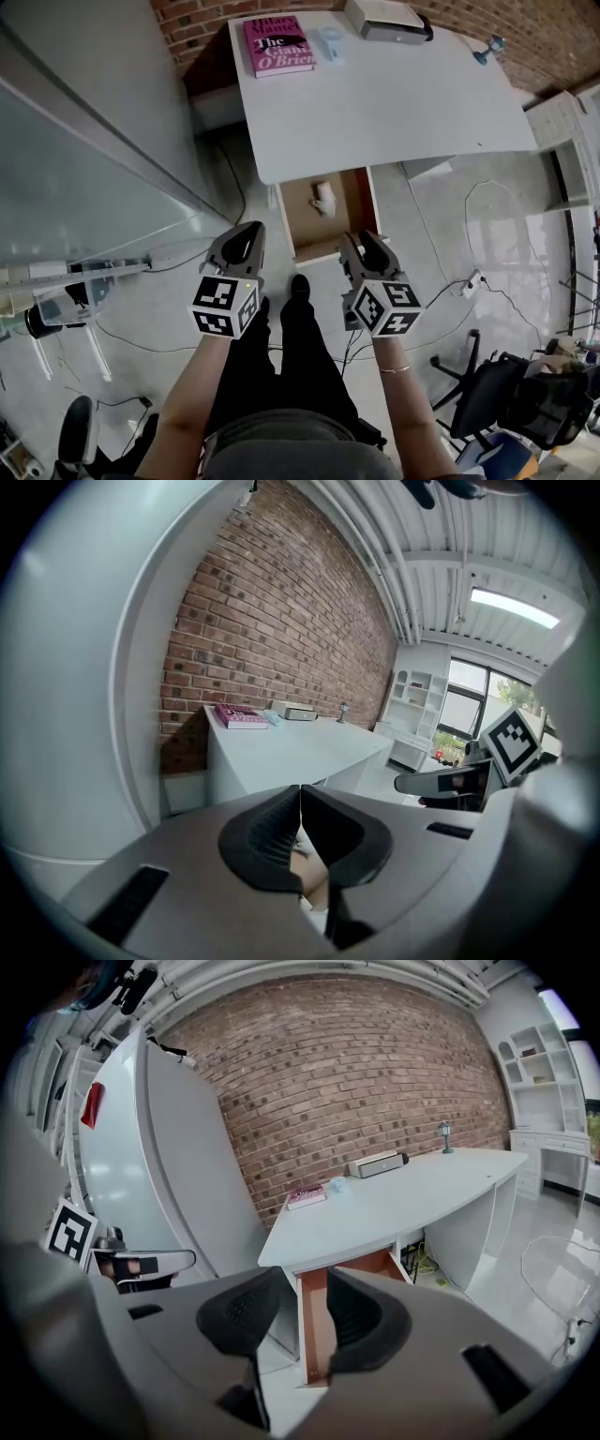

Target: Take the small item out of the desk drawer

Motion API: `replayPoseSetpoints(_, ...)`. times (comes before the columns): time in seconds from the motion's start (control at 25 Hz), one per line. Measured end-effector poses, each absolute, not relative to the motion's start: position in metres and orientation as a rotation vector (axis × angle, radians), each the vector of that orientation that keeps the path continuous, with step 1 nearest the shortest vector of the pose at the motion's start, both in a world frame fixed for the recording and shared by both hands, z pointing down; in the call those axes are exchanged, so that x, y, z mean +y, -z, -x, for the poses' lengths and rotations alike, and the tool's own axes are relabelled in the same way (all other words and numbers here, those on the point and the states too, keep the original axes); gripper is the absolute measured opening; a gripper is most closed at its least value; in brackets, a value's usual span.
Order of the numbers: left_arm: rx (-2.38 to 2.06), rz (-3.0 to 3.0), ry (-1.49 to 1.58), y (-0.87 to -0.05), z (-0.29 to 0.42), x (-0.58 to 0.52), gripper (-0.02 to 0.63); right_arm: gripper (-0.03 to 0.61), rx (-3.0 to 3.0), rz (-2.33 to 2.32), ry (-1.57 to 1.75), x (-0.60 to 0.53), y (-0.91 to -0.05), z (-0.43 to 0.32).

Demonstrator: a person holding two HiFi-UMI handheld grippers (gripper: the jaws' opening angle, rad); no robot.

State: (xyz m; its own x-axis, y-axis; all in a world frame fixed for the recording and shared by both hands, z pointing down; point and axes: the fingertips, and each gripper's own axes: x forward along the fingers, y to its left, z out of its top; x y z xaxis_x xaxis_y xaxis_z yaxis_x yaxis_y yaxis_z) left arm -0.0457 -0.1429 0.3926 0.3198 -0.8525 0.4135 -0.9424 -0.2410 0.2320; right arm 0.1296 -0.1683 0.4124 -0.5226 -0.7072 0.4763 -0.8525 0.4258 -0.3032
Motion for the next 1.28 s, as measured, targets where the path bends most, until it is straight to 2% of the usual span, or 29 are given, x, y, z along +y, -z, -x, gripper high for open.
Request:
replayPoseSetpoints(0.44, -1.675, -1.99, -0.266, -0.423, 0.044, -0.148, 0.023, 0.195, -2.364, -1.104, -0.754, -0.204, -0.462, -0.117)
replayPoseSetpoints(1.28, -1.774, -1.767, -0.233, -0.486, 0.053, -0.13, 0.023, 0.195, -2.199, -0.959, -0.779, -0.248, -0.569, -0.112)
